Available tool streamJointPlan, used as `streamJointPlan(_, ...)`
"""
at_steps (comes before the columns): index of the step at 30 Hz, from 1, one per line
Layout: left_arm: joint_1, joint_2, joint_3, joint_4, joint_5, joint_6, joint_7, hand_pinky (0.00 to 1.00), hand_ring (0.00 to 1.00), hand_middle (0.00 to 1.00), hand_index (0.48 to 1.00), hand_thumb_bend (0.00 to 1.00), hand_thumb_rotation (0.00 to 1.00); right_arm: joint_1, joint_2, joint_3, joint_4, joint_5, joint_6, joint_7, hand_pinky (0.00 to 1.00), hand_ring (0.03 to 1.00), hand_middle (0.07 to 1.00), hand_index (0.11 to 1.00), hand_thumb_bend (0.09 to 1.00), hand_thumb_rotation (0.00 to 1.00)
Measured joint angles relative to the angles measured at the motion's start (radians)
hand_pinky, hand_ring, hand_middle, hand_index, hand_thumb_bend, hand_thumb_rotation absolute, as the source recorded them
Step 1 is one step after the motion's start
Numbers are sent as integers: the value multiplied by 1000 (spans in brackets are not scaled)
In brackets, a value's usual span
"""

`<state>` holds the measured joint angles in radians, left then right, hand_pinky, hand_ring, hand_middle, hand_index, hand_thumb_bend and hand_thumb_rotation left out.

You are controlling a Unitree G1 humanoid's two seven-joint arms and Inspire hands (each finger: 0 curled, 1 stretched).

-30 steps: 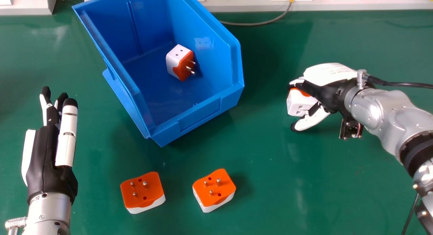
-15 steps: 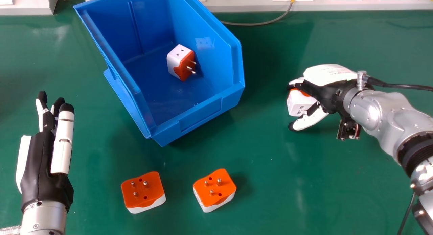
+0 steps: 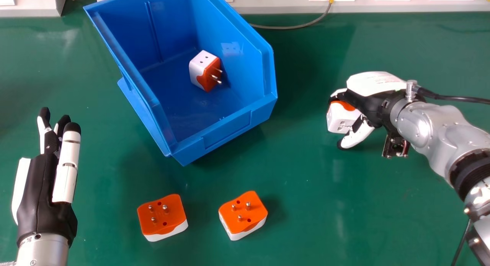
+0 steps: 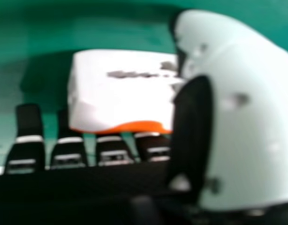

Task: Pick all objects and put in blue box

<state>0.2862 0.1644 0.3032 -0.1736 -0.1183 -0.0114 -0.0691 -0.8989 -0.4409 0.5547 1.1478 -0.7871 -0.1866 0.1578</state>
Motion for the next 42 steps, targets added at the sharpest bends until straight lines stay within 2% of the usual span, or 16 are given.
streamJointPlan(7,19,3,0,-12,1,-3,-2,976,991,992,985,229,908,0,-15,15,4,-10,-13,-30,731,853,871,821,358,96)
streamJointPlan(11,24,8,0,-13,1,-4,-7,975,991,992,984,233,908,0,-14,29,14,-23,-3,-60,673,817,852,806,382,49)
streamJointPlan(12,24,8,0,-13,1,-4,-8,975,990,992,984,234,908,0,-13,32,18,-30,5,-76,632,774,828,798,393,39)
streamJointPlan(14,27,8,1,-15,1,-4,-11,975,990,992,984,234,908,0,-11,39,23,-41,18,-111,632,774,828,798,393,39)
streamJointPlan(15,31,8,1,-19,1,-4,-11,975,990,992,984,233,908,1,-11,41,23,-47,22,-126,537,655,756,777,424,31)
streamJointPlan(16,36,8,1,-24,1,-4,-12,975,990,992,984,233,908,1,-11,45,23,-51,22,-146,537,655,756,777,424,31)
streamJointPlan(17,41,8,1,-31,1,-4,-12,975,990,992,984,232,908,1,-11,51,23,-56,22,-172,474,606,704,748,444,25)
streamJointPlan(19,46,8,1,-42,1,-4,-12,975,990,992,984,232,908,2,-12,64,25,-75,20,-217,474,606,704,748,444,25)
streamJointPlan(20,47,8,1,-45,1,-4,-11,975,990,992,984,231,908,2,-12,70,26,-78,18,-230,426,558,652,706,456,20)
streamJointPlan(25,59,8,1,-53,0,-3,-11,975,990,992,984,230,908,3,-11,80,38,-87,15,-287,402,513,586,638,471,12)
streamJointPlan(29,61,8,1,-54,0,-2,-12,975,990,992,984,230,908,3,-7,72,48,-76,16,-291,397,505,570,608,477,10)
streamJointPlan(30,61,8,1,-55,0,-1,-12,975,991,993,984,229,909,3,-6,69,50,-72,16,-290,341,491,553,583,485,8)
streamJointPlan(32,63,7,1,-62,0,0,-12,975,991,993,984,229,909,3,-4,67,53,-65,16,-288,341,491,553,583,485,8)
streamJointPlan(33,63,7,1,-67,0,0,-12,975,991,993,985,229,909,3,-4,66,53,-62,17,-287,290,478,539,564,491,6)
streamJointPlan(38,63,3,0,-79,0,2,-10,976,991,994,985,227,909,3,-4,60,54,-42,18,-269,192,453,511,527,503,3)
streamJointPlan(42,63,0,-1,-84,0,11,-9,976,991,994,985,226,910,3,-4,59,53,-41,15,-270,170,447,505,520,505,2)
